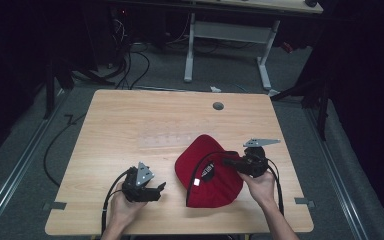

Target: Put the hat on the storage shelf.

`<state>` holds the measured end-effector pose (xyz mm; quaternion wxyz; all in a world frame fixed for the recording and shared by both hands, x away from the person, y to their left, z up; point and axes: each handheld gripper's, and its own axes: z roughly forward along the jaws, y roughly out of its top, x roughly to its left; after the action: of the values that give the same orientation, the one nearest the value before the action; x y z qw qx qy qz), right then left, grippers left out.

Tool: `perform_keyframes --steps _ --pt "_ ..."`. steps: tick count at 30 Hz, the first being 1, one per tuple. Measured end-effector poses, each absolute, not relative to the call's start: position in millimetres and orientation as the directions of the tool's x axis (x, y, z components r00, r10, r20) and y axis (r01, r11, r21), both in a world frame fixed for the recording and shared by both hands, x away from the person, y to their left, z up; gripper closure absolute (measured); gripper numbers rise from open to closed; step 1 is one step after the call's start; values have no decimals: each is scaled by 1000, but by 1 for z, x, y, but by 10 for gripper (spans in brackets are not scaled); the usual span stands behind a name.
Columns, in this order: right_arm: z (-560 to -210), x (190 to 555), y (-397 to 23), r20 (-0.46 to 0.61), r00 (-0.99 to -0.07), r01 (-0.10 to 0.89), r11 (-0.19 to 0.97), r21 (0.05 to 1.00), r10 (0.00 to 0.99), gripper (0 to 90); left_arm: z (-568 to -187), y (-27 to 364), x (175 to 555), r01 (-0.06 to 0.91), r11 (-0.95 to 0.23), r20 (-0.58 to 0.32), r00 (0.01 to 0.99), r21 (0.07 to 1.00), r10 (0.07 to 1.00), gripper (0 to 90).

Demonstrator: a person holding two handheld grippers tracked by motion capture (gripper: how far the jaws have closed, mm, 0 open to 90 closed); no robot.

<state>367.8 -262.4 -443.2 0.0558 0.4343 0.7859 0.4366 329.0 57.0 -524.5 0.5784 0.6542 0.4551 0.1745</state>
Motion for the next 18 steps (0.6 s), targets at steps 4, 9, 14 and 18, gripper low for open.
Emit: perform_keyframes --steps 4,9,14,18 --pt "-432 370 -259 303 -631 628 242 739 714 861 -522 44 320 368 49 -267 572 929 775 168" --pt "-428 373 -254 321 -634 640 244 728 703 860 -516 28 313 342 14 -233 607 939 760 150" --pt "-425 375 -253 353 -628 655 226 721 693 861 -512 16 310 325 -31 -198 646 945 738 138" --pt "-422 375 -254 381 -616 673 209 709 689 860 -510 10 306 313 -48 -185 670 948 719 118"
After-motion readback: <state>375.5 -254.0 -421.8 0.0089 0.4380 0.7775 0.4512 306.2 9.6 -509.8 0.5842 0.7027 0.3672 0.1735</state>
